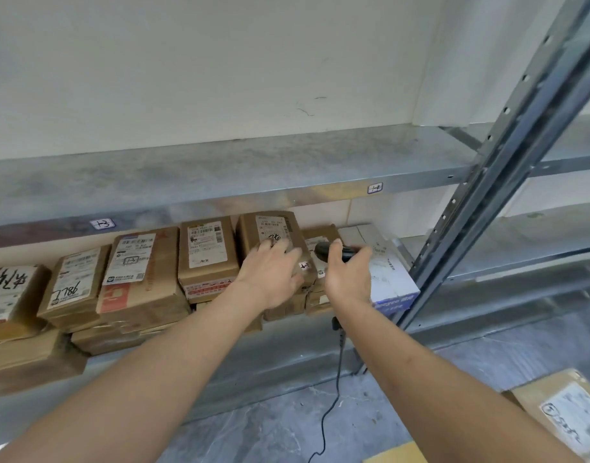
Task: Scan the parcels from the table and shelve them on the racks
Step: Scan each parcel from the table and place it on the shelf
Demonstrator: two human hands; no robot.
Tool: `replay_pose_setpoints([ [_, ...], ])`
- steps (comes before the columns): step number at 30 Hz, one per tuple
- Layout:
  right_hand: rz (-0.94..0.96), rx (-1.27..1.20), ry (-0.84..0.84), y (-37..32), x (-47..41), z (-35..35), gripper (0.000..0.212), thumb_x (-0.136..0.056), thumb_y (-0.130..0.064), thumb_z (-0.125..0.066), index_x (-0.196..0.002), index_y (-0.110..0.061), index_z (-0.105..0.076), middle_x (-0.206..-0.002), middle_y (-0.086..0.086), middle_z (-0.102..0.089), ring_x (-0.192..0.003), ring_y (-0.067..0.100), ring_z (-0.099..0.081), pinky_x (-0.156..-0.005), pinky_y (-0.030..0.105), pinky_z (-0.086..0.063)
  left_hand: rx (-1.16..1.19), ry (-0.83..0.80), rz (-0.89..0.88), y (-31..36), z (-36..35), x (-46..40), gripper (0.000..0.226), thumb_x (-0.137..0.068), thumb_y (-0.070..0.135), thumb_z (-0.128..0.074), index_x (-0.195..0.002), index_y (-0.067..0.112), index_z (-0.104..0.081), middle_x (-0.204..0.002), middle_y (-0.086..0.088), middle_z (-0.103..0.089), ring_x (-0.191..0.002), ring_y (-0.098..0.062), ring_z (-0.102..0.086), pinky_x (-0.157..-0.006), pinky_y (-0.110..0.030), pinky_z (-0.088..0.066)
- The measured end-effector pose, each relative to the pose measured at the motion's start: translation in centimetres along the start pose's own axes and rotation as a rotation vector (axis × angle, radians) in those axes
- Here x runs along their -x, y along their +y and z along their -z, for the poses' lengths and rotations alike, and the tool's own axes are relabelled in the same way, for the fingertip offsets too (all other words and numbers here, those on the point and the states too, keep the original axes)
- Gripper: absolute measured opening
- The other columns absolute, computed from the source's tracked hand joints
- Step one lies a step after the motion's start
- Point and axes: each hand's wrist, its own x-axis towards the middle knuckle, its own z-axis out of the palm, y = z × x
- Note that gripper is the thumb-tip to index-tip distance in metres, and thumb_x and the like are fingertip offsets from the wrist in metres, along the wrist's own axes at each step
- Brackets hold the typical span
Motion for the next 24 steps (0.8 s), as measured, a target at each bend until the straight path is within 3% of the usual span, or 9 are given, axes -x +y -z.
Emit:
replay_pose_setpoints([
  [5,-0.075,-0.118,0.162,-0.3,3.9,1.3,0.036,-0.105,-0.055,-0.044,-0.121,-0.023,-0.043,-0.109,0.002,-0.063,-0.101,0.031,-0.061,-0.095,0.050,-0.050,0.048,0.022,-0.171,0.2,1.2,1.3,0.050,-0.104,0.047,-0.046,-0.146,0.020,-0.051,-0.153,-0.009,-0.046,-0.137,-0.035,-0.044,-0.110,-0.051,-0.044],
  [7,-0.100,-0.159,0.230,-0.3,5.7,2.1,0.034,-0.105,-0.055,-0.044,-0.120,-0.024,-0.043,-0.109,0.003,-0.064,-0.098,0.030,-0.062,-0.090,0.048,-0.052,0.054,0.034,-0.247,0.6,1.8,1.8,0.049,-0.103,0.047,-0.048,-0.145,0.021,-0.052,-0.153,-0.008,-0.047,-0.137,-0.034,-0.043,-0.112,-0.050,-0.042],
  [10,-0.116,-0.186,0.332,-0.1,8.4,3.9,0.028,-0.106,-0.052,-0.045,-0.118,-0.027,-0.041,-0.102,-0.001,-0.062,-0.087,0.020,-0.061,-0.071,0.039,-0.045,0.041,0.068,-0.371,1.7,2.4,2.5,0.051,-0.103,0.050,-0.048,-0.145,0.022,-0.052,-0.151,-0.008,-0.048,-0.139,-0.035,-0.043,-0.115,-0.050,-0.039],
  [13,-0.100,-0.162,0.436,0.7,10.9,6.2,0.028,-0.106,-0.052,-0.046,-0.119,-0.028,-0.041,-0.096,-0.008,-0.060,-0.089,0.021,-0.061,-0.076,0.039,-0.042,0.024,0.094,-0.479,3.7,2.7,3.2,0.049,-0.102,0.051,-0.046,-0.141,0.022,-0.054,-0.145,-0.008,-0.053,-0.131,-0.035,-0.049,-0.112,-0.047,-0.040],
  [16,-0.106,-0.145,0.518,1.8,13.0,9.1,0.032,-0.106,-0.054,-0.045,-0.121,-0.026,-0.042,-0.099,-0.003,-0.063,-0.094,0.026,-0.063,-0.079,0.041,-0.047,0.022,0.086,-0.574,6.4,2.9,3.8,0.048,-0.098,0.050,-0.042,-0.134,0.022,-0.056,-0.137,-0.008,-0.056,-0.127,-0.035,-0.053,-0.108,-0.046,-0.042],
  [20,-0.141,-0.137,0.629,4.0,15.1,13.4,0.033,-0.107,-0.055,-0.044,-0.122,-0.025,-0.042,-0.096,-0.005,-0.062,-0.084,0.016,-0.061,-0.064,0.036,-0.042,0.029,0.087,-0.715,10.9,2.9,4.8,0.046,-0.099,0.050,-0.048,-0.135,0.023,-0.056,-0.134,-0.007,-0.056,-0.125,-0.034,-0.054,-0.107,-0.047,-0.044],
  [24,-0.217,-0.145,0.707,7.1,16.1,17.5,0.035,-0.103,-0.059,-0.043,-0.119,-0.028,-0.044,-0.098,-0.002,-0.067,-0.092,0.024,-0.068,-0.078,0.044,-0.052,0.010,0.046,-0.789,16.6,2.4,5.7,0.049,-0.103,0.051,-0.045,-0.142,0.022,-0.051,-0.142,-0.005,-0.051,-0.126,-0.035,-0.051,-0.105,-0.048,-0.045],
])
